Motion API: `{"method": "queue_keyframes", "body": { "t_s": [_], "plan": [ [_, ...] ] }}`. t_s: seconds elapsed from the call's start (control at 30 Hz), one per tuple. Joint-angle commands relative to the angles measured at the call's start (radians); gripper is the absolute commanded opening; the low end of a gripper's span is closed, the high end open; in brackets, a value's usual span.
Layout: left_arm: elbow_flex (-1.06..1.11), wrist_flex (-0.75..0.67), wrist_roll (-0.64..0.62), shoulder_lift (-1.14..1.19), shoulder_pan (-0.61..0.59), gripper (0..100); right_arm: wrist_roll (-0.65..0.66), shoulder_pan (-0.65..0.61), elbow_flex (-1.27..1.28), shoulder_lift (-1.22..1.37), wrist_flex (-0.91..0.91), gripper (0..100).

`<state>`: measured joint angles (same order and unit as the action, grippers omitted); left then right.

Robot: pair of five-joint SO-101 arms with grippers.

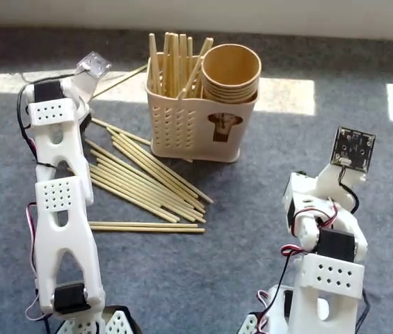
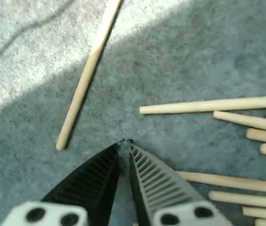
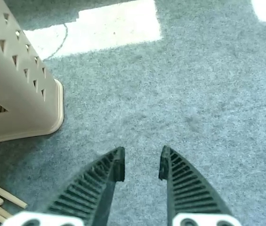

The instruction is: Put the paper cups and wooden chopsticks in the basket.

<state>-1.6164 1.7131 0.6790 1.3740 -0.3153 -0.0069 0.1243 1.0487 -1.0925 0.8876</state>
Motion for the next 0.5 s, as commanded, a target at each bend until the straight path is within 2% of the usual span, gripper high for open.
{"method": "queue_keyframes", "body": {
  "t_s": [0.0,0.1,0.27,0.4,0.47],
  "plan": [
    [-0.042,0.043,0.003,-0.071,-0.019,1,0.000,-0.008,-0.004,-0.021,-0.035,13.4],
    [-0.045,0.041,-0.006,-0.110,-0.031,1,0.000,-0.008,-0.004,-0.021,-0.035,13.4],
    [-0.045,-0.020,-0.196,-0.180,-0.033,8,-0.002,-0.008,-0.004,-0.021,-0.035,13.4],
    [-0.045,-0.175,-0.402,-0.200,-0.025,19,-0.003,-0.008,-0.004,-0.021,-0.035,13.4],
    [-0.038,-0.284,-0.479,-0.189,-0.018,20,-0.005,-0.008,-0.004,-0.021,-0.035,13.4]
  ]
}}
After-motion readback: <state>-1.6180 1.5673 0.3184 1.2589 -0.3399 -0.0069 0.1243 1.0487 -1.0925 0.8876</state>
